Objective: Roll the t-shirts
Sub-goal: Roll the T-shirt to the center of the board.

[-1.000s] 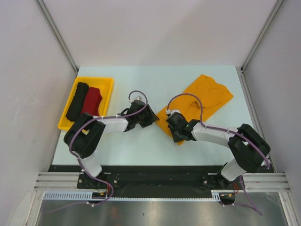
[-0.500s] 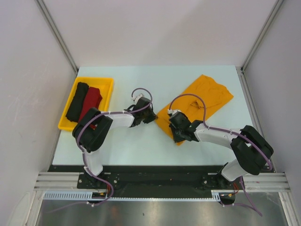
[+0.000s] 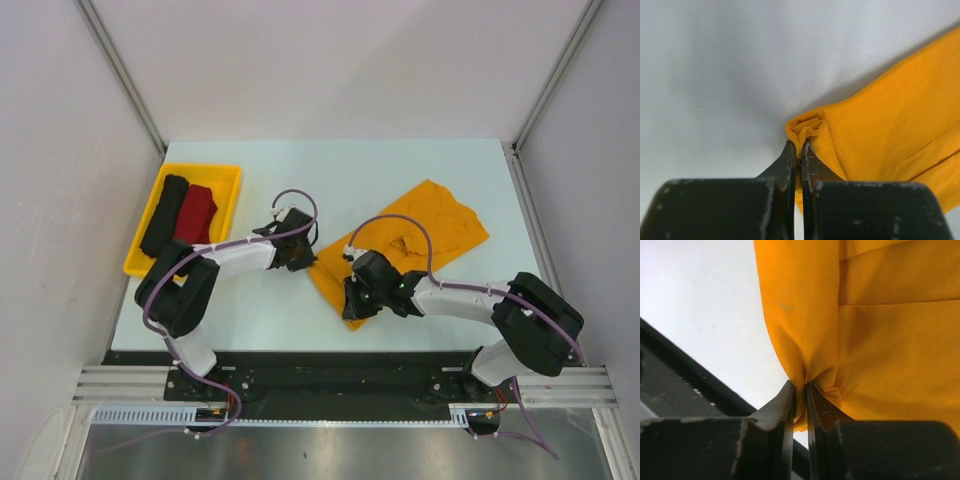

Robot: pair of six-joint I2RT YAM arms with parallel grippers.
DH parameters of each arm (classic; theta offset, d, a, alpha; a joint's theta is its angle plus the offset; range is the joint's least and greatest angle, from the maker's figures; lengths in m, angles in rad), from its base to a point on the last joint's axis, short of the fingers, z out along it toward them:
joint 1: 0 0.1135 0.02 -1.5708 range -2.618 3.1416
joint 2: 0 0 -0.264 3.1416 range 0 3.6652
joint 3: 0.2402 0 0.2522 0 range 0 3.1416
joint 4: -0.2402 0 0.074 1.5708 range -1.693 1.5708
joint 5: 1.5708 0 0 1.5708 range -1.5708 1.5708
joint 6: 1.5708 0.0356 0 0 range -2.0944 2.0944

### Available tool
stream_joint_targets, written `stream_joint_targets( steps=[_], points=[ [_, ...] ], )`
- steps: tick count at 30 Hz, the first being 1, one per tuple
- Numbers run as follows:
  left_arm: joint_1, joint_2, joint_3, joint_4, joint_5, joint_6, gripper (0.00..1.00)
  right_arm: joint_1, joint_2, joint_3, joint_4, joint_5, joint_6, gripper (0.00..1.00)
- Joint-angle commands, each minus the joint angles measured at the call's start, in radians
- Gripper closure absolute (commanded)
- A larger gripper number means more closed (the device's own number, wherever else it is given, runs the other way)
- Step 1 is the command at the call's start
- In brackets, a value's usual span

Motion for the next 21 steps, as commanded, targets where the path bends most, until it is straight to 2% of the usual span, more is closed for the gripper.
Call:
stream_joint_targets(
  steps=[1,2,4,6,9,10,17,21],
  points=[
    [0.033,-0.063,-0.019,-0.112,-0.052,0.096,0.99,0.009,-0.016,-0.053,0.076,-0.138,0.139,0.84],
    [0.033,-0.071,-0.016,-0.117,-0.052,0.102,0.91,0.006,-0.01,-0.068,0.099,-0.15,0.155,0.84],
    [0.033,-0.095,-0.016,-0.118,-0.042,0.111,0.84,-0.005,-0.002,-0.079,0.12,-0.181,0.193,0.84],
    [0.033,-0.127,-0.022,-0.109,-0.014,0.119,0.64,-0.014,0.004,-0.096,0.15,-0.209,0.215,0.84],
    [0.033,-0.193,-0.042,-0.091,0.018,0.134,0.48,-0.04,0.007,-0.12,0.202,-0.242,0.253,0.85],
    [0.033,-0.213,-0.051,-0.089,0.024,0.134,0.4,-0.055,0.01,-0.124,0.212,-0.249,0.265,0.85],
    [0.004,-0.428,-0.213,-0.028,0.099,0.09,0.39,-0.112,0.028,-0.16,0.275,-0.336,0.311,0.85],
    [-0.084,-0.465,-0.276,0.021,0.113,0.029,0.39,-0.122,0.054,-0.17,0.305,-0.364,0.325,0.85]
  ],
)
